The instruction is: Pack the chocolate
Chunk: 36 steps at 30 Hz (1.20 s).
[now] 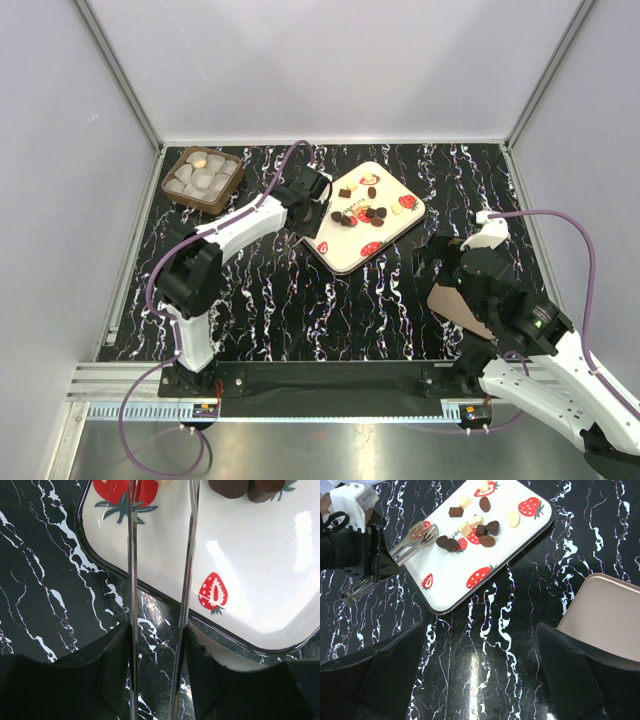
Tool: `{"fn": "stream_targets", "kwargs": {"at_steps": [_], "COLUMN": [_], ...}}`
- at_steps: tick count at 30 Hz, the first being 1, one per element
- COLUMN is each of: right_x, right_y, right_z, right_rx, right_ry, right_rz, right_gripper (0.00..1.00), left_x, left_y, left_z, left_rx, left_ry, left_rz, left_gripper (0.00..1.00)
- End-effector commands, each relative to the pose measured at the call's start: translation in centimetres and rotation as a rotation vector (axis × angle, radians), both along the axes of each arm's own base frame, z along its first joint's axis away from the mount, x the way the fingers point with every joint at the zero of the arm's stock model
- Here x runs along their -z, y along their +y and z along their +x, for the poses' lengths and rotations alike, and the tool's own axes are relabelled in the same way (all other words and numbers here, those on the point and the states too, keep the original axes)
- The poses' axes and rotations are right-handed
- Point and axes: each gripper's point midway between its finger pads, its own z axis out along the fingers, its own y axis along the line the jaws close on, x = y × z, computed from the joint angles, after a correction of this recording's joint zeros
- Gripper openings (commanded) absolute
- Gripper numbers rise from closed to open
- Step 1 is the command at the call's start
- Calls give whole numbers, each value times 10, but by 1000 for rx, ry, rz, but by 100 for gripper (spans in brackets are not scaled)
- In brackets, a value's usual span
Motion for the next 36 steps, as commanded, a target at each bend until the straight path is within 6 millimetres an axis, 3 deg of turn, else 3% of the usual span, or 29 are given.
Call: {"fn": "stream_targets", "kwargs": {"at_steps": [1, 11, 24, 28, 30, 31, 36], "right_x": [-9, -9, -12, -13, -13, -13, -13], "right_y": [-1, -2, 2, 2, 4, 4, 4], "right_z": [6, 5, 3, 2, 2, 2, 2], "right_rx": [21, 22, 11, 7, 3, 3, 1], "right_ry": [-40, -41, -39, -40, -42, -41, -40], "right_rz": [11, 15, 44, 53, 58, 58, 56], "right_gripper": [100, 100, 100, 100, 100, 100, 100], "left_x": [-16, -20, -86, -102, -103, -116, -149], "left_y": [-5, -4, -1, -1, 10, 12, 69], "left_z": [22, 16, 9, 16, 24, 32, 71], "left_rx": [-12, -6, -12, -9, -34, -48, -187], "left_ry": [-75, -61, -141, -183, -178, -204, -259], "left_rz": [-15, -24, -91, -104, -72, -78, -86], "left_gripper": [49, 43, 39, 39, 39, 39, 39]}}
